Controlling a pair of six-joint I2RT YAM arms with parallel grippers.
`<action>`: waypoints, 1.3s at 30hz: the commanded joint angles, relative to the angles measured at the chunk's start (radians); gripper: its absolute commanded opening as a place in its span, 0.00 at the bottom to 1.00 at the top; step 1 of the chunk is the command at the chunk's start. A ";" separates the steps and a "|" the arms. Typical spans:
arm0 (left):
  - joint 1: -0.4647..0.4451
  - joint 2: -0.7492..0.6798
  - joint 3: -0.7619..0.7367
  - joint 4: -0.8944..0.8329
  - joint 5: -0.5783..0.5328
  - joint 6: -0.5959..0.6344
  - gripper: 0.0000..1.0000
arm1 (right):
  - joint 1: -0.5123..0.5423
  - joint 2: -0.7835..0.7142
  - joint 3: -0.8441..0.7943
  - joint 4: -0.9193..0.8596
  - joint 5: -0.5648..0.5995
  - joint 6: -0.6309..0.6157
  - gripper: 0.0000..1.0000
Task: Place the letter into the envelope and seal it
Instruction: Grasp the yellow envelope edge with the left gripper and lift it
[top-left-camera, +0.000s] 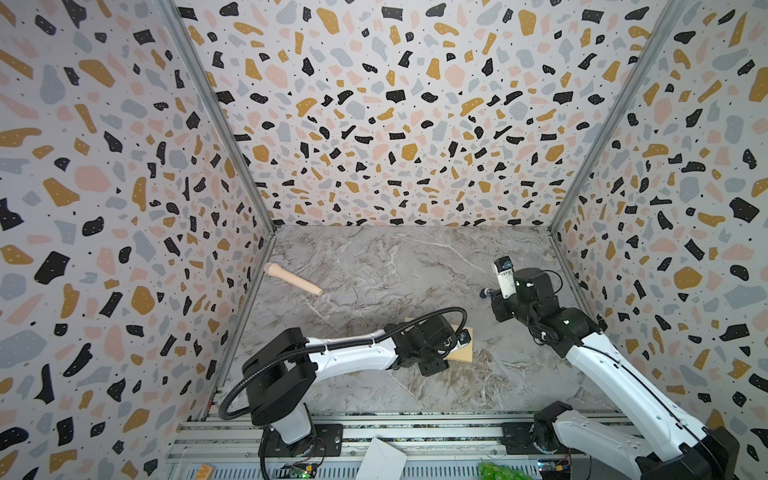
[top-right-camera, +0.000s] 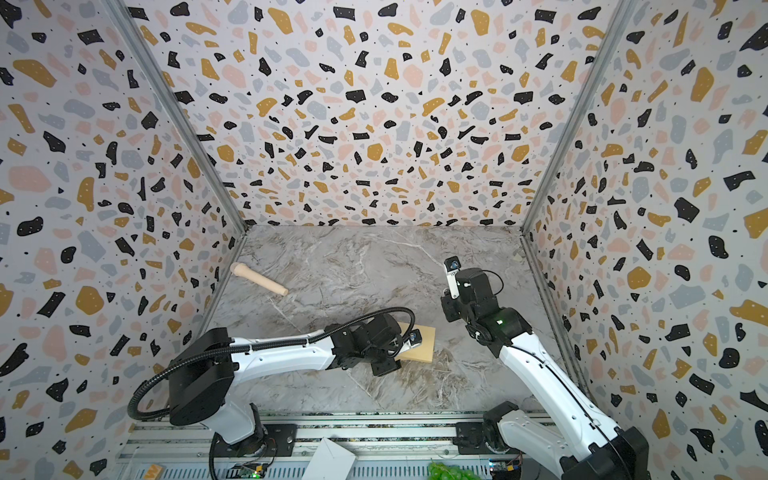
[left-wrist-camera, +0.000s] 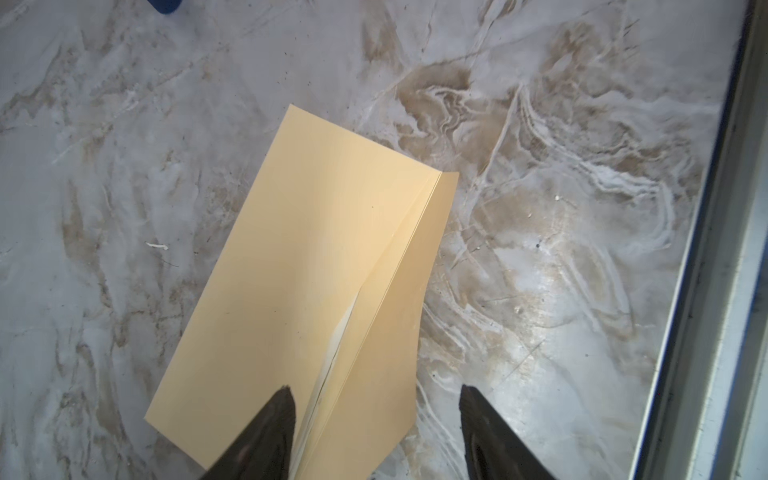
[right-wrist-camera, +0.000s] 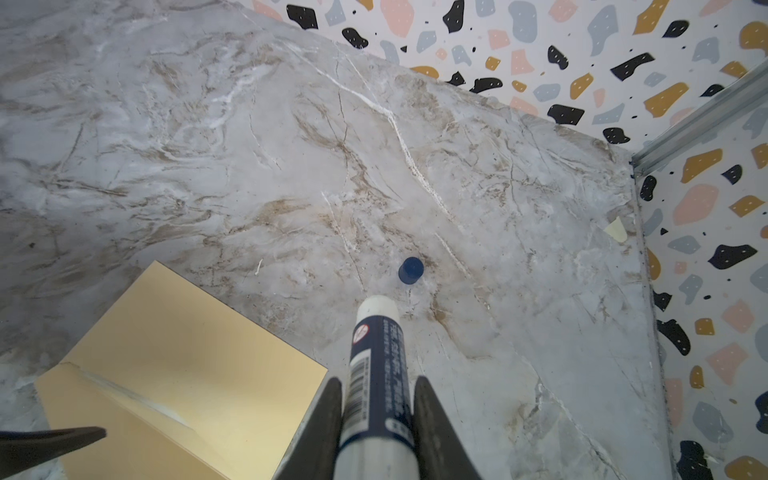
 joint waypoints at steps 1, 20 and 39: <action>-0.014 0.034 0.041 -0.020 -0.054 0.016 0.60 | -0.004 0.000 0.022 -0.015 0.013 -0.003 0.00; -0.014 0.132 0.087 0.108 -0.146 -0.139 0.00 | -0.004 0.024 0.044 -0.049 -0.053 0.010 0.00; 0.123 -0.173 -0.147 0.353 0.148 -0.277 0.39 | -0.004 0.034 0.098 -0.104 -0.141 0.009 0.00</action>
